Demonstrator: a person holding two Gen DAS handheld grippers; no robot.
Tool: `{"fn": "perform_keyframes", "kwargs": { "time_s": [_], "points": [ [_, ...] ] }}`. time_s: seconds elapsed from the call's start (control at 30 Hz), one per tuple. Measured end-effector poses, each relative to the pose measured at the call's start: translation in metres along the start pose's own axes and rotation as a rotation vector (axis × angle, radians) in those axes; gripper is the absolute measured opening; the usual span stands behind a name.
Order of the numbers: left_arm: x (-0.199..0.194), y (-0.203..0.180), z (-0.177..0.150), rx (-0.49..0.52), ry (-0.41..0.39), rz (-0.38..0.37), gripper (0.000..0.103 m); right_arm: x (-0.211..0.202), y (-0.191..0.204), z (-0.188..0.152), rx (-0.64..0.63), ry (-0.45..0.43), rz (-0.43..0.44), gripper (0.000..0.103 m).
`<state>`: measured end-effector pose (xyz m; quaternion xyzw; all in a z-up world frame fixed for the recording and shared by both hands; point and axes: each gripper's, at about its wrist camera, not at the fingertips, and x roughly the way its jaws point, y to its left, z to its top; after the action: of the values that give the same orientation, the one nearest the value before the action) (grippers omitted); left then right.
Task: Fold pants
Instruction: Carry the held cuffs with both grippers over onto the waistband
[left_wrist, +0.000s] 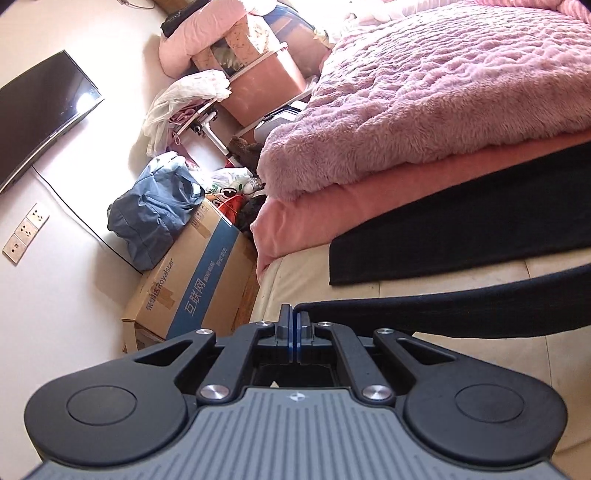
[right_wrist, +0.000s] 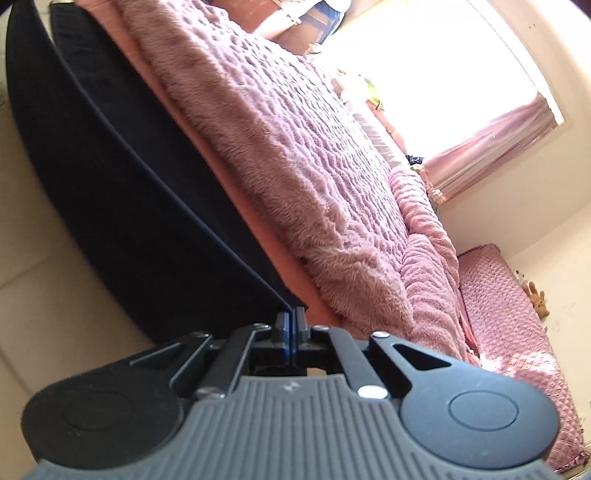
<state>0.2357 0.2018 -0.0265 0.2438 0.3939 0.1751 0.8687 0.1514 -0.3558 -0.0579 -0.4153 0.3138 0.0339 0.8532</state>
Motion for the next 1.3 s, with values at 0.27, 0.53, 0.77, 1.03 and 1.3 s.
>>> {"fn": "perform_keyframes", "kwargs": {
  "time_s": [0.27,0.53,0.77,1.03,1.3],
  "points": [
    [0.086,-0.017,0.06,-0.013,0.131,-0.032,0.001,0.104,-0.024,0.047,0.04,0.044,0.049,0.0],
    [0.159,-0.055,0.099,0.047,0.191,-0.03,0.001,0.206,-0.027,0.068,0.091,0.105,0.076,0.0],
    [0.208,-0.085,0.112,0.096,0.234,-0.037,0.001,0.268,-0.017,0.071,0.098,0.163,0.128,0.0],
    [0.231,-0.102,0.102,0.136,0.259,-0.06,0.001,0.291,-0.002,0.064,0.092,0.201,0.162,0.0],
    [0.236,-0.08,0.097,0.054,0.211,-0.117,0.022,0.291,0.007,0.062,0.135,0.228,0.153,0.005]
  ]
}}
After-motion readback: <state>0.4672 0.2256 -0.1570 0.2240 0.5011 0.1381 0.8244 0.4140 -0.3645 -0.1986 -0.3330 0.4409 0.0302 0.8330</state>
